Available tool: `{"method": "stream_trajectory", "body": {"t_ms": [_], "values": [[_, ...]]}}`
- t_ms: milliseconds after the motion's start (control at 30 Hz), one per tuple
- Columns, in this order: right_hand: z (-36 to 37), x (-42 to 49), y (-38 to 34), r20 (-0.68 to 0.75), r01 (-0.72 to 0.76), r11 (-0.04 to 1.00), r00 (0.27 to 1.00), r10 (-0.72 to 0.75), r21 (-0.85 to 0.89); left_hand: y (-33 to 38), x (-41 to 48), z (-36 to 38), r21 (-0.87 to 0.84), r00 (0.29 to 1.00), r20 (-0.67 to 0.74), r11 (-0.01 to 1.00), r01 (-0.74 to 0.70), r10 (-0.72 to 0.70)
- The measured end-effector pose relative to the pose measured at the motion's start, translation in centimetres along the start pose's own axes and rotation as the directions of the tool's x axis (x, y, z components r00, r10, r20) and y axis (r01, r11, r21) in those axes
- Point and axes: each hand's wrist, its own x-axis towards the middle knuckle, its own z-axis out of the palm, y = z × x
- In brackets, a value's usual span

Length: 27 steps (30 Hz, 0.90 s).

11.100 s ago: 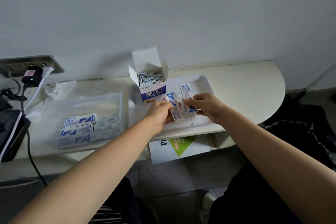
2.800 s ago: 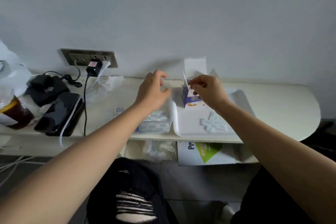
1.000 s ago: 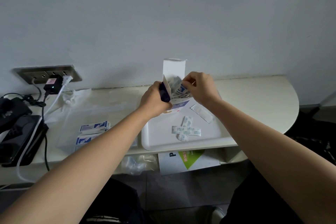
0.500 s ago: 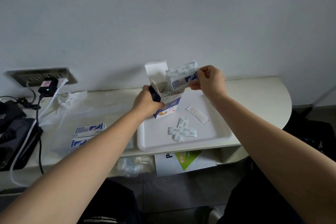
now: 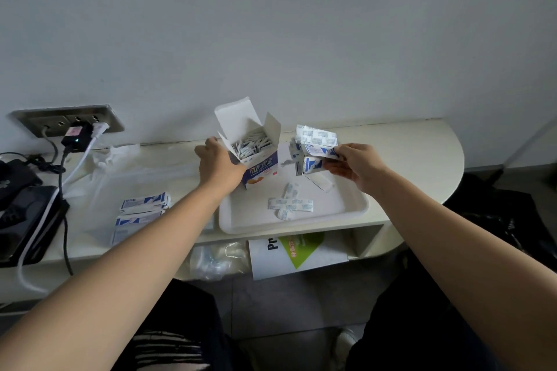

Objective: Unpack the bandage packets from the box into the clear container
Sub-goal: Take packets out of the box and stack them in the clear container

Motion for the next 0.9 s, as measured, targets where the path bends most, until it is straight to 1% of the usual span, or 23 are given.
{"method": "stream_trajectory", "body": {"t_ms": [33,100,133,167,200,233,300,333,367,400,433,500,667,733,800,833,867,900], "values": [[-0.2,0.0,0.3,-0.001,-0.015,1.0,1.0,0.015,-0.013,0.4,-0.6,-0.1,-0.006,0.995,-0.083,0.999,-0.047,0.046],[-0.2,-0.1,1.0,-0.005,-0.042,0.999,0.999,0.042,-0.023,1.2,-2.0,-0.6,-0.068,0.951,-0.261,0.979,-0.191,0.167],[-0.1,-0.2,1.3,-0.002,-0.054,0.998,0.999,0.054,-0.024,1.6,-2.8,-0.7,-0.087,0.927,-0.308,0.963,-0.253,0.216],[-0.1,-0.3,1.6,0.003,-0.066,0.998,0.998,0.066,-0.022,1.9,-3.5,-0.5,-0.082,0.918,-0.306,0.954,-0.289,0.252],[0.0,-0.3,1.7,0.006,-0.078,0.997,0.997,0.078,-0.014,2.3,-4.3,-0.3,-0.053,0.927,-0.252,0.952,-0.301,0.279],[0.1,-0.4,1.9,0.007,-0.091,0.996,0.996,0.091,-0.001,2.6,-4.9,0.2,-0.014,0.943,-0.162,0.955,-0.296,0.29],[0.3,-0.3,2.1,0.008,-0.117,0.993,0.993,0.116,0.028,2.8,-5.6,1.8,0.023,0.963,0.107,0.967,-0.252,0.248],[0.4,-0.3,2.2,0.008,-0.125,0.992,0.992,0.124,0.034,2.9,-5.6,2.7,-0.014,0.95,0.24,0.98,-0.2,0.197],[0.4,-0.3,2.3,0.007,-0.133,0.99,0.991,0.133,0.036,2.7,-5.5,3.8,-0.085,0.927,0.344,0.988,-0.126,0.148],[0.4,-0.2,2.4,0.011,-0.141,0.989,0.99,0.14,0.038,2.7,-5.4,4.6,-0.179,0.908,0.403,0.983,-0.042,0.112],[0.6,-0.3,2.5,0.017,-0.147,0.988,0.989,0.147,0.035,2.5,-5.2,5.2,-0.269,0.905,0.416,0.963,0.03,0.088],[0.5,-0.2,2.7,0.011,-0.151,0.989,0.988,0.151,0.008,2.2,-4.7,6.0,-0.357,0.918,0.388,0.932,0.063,0.086],[-0.5,1.3,3.4,-0.139,-0.079,0.995,0.988,0.07,-0.059,0.6,-3.8,5.6,-0.333,0.905,0.424,0.937,0.108,0.046],[-0.7,1.8,3.7,-0.146,-0.073,0.992,0.988,0.059,-0.099,-0.2,-3.4,5.3,-0.301,0.901,0.433,0.948,0.107,0.036],[-0.6,1.8,3.8,-0.125,-0.067,0.975,0.991,0.041,-0.214,-0.7,-3.2,5.0,-0.298,0.901,0.432,0.95,0.095,0.046],[-0.5,1.7,3.9,-0.133,-0.036,0.949,0.991,-0.007,-0.314,-0.8,-3.2,4.9,-0.304,0.902,0.429,0.949,0.086,0.055],[-0.5,1.7,3.9,-0.144,0.018,0.9,0.985,-0.09,-0.436,-0.9,-3.2,4.8,-0.314,0.903,0.425,0.946,0.078,0.067],[-0.3,1.7,3.9,-0.146,0.082,0.826,0.97,-0.194,-0.557,-0.9,-3.2,4.8,-0.32,0.903,0.423,0.945,0.069,0.077]]}}
